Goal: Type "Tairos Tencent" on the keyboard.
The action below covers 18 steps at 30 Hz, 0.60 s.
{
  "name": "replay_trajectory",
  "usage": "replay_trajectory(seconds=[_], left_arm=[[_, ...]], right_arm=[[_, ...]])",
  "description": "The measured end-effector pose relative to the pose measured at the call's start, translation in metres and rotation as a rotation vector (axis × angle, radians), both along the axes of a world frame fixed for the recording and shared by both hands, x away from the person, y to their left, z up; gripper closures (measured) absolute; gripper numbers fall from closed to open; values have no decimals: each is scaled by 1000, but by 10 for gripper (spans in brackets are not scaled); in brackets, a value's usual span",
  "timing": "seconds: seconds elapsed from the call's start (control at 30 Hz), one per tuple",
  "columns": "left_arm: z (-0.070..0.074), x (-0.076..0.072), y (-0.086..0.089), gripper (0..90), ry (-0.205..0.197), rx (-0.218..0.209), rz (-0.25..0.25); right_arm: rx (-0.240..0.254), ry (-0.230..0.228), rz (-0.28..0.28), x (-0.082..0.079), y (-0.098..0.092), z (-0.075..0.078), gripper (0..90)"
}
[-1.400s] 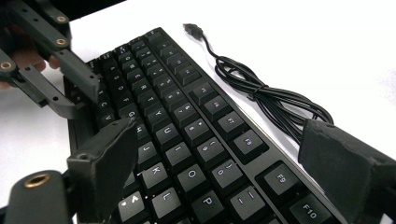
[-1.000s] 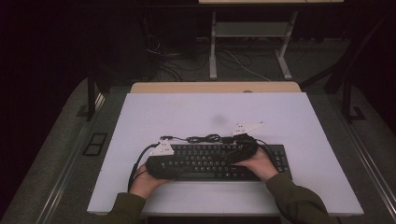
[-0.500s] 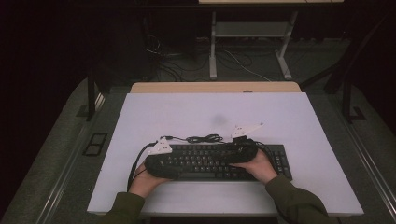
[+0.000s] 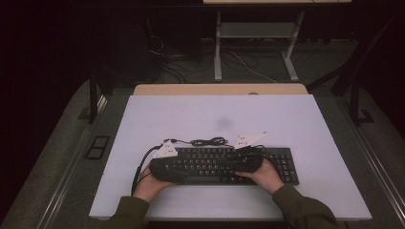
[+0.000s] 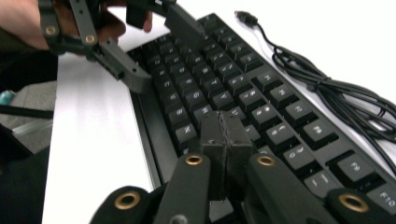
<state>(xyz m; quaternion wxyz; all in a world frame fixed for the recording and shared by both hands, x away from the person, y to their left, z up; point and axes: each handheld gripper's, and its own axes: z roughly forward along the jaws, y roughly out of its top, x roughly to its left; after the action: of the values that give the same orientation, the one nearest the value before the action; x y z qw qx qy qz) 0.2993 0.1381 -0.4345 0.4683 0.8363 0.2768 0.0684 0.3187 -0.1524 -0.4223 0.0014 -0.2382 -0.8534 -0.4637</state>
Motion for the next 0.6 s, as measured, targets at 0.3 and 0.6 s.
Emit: replay_trajectory(seconds=[0.3, 0.6], left_arm=[[0, -1, -1, 262, 0, 0, -6], [3, 0, -1, 255, -3, -13, 6]], right_arm=[[-36, 5, -6, -7, -17, -3, 892], [-85, 16, -39, -14, -42, -8, 893]])
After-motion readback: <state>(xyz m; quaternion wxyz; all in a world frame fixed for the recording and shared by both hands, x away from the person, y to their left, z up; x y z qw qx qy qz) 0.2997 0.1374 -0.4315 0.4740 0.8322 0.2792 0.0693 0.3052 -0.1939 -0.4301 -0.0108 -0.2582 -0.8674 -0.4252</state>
